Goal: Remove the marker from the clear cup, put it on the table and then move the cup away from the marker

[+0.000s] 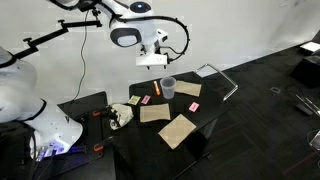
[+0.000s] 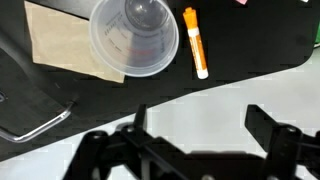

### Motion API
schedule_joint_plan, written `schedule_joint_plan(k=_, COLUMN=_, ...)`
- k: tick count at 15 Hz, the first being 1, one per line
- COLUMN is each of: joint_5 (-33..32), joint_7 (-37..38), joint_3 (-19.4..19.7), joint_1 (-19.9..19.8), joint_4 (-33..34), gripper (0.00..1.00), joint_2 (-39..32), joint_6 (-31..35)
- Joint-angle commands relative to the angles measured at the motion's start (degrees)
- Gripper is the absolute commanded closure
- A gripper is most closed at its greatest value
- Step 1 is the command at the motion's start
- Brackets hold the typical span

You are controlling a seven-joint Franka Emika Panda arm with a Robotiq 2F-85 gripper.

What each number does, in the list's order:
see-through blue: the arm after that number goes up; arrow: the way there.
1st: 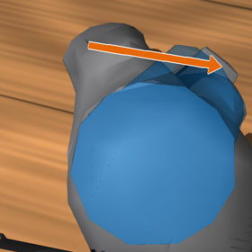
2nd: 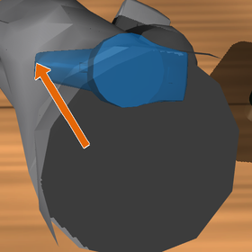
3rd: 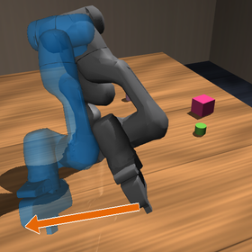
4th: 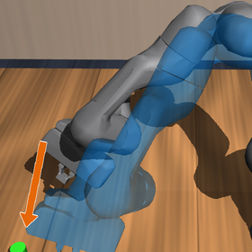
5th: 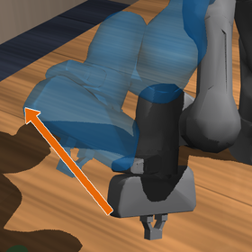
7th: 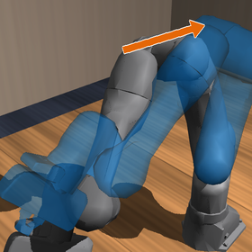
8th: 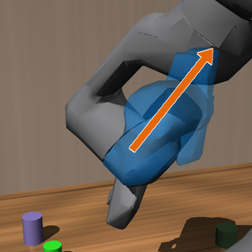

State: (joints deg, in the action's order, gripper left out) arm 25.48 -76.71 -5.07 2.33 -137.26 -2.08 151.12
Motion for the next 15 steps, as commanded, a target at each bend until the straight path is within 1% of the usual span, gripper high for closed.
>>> schedule_joint_plan(k=1, joint_5=-7.58, joint_7=10.93, joint_3=1.11, joint_1=0.02, joint_4=-0.97, gripper=0.0, joint_2=0.49, joint_6=2.5)
schedule_joint_plan(k=5, joint_5=-16.19, joint_7=20.9, joint_3=1.63, joint_1=-0.06, joint_4=-0.04, gripper=0.0, joint_2=-0.35, joint_6=0.24)
schedule_joint_plan(k=8, joint_5=-20.65, joint_7=26.48, joint_3=1.55, joint_1=-0.04, joint_4=0.49, gripper=0.0, joint_2=-0.87, joint_6=-2.39)
schedule_joint_plan(k=11, joint_5=-21.63, joint_7=28.31, joint_3=1.21, joint_1=-0.05, joint_4=0.96, gripper=0.0, joint_2=-1.67, joint_6=-4.59)
schedule_joint_plan(k=15, joint_5=-21.26, joint_7=28.49, joint_3=1.01, joint_1=-0.16, joint_4=1.63, gripper=0.0, joint_2=-2.85, joint_6=-6.43)
